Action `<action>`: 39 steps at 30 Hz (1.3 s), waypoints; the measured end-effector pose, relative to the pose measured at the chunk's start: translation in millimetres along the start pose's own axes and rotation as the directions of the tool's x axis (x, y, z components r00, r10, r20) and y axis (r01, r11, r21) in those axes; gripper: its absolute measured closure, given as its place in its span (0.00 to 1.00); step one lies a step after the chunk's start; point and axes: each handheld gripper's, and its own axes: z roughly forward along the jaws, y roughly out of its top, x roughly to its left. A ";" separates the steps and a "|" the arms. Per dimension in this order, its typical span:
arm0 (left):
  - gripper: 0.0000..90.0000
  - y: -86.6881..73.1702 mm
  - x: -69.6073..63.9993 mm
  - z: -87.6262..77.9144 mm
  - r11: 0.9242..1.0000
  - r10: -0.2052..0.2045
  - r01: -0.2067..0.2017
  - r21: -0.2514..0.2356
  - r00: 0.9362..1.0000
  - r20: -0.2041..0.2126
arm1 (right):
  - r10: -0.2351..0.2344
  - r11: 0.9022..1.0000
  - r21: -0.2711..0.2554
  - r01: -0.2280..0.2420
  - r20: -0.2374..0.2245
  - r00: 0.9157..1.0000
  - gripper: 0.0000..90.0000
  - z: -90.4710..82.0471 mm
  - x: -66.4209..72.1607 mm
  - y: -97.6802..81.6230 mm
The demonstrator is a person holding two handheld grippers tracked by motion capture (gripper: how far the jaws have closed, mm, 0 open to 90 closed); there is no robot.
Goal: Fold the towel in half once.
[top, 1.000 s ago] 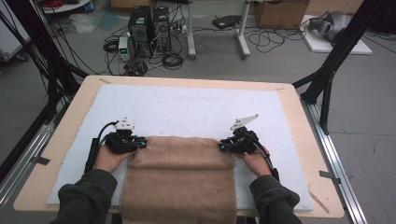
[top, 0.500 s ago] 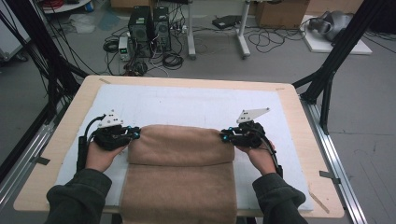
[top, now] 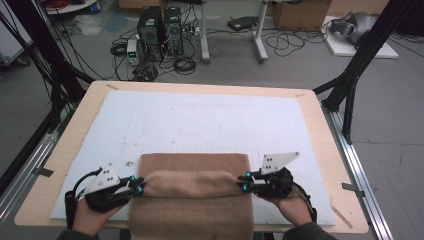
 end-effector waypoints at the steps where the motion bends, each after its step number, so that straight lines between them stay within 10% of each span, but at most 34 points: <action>1: 0.77 -2.2 -5.2 -5.9 1.000 0.007 -0.007 -0.005 1.000 0.003 | -0.002 1.000 0.006 0.002 -0.010 1.000 0.83 -0.9 5.7 -3.1; 6: 0.64 11.3 0.2 -18.5 1.000 0.015 -0.016 -0.020 1.000 -0.025 | 0.002 0.998 -0.065 -0.002 0.001 1.000 0.76 -15.1 9.1 -1.1; 10: 0.61 20.9 16.6 -11.3 1.000 0.018 -0.019 -0.020 0.999 -0.039 | 0.019 0.999 -0.042 -0.016 0.058 0.998 0.72 -17.4 -13.8 4.4; 20: 0.49 15.1 76.7 57.0 0.991 -0.016 0.038 0.127 0.986 -0.167 | 0.181 0.980 0.053 -0.193 0.172 0.968 0.45 26.2 -88.4 -8.4; 27: 0.44 5.6 100.8 82.0 0.977 -0.134 0.152 0.150 0.984 -0.118 | 0.213 0.967 0.095 -0.236 0.208 0.955 0.35 49.6 -113.2 -23.2; 34: 0.87 12.4 97.6 84.1 0.978 -0.113 0.123 0.169 0.991 -0.067 | 0.163 0.978 0.107 -0.177 0.130 0.978 0.90 54.1 -111.1 -18.2; 39: 0.91 18.3 106.7 89.4 0.978 -0.127 0.143 0.153 0.986 -0.110 | 0.158 0.977 0.120 -0.177 0.155 0.975 0.93 50.3 -115.9 -8.4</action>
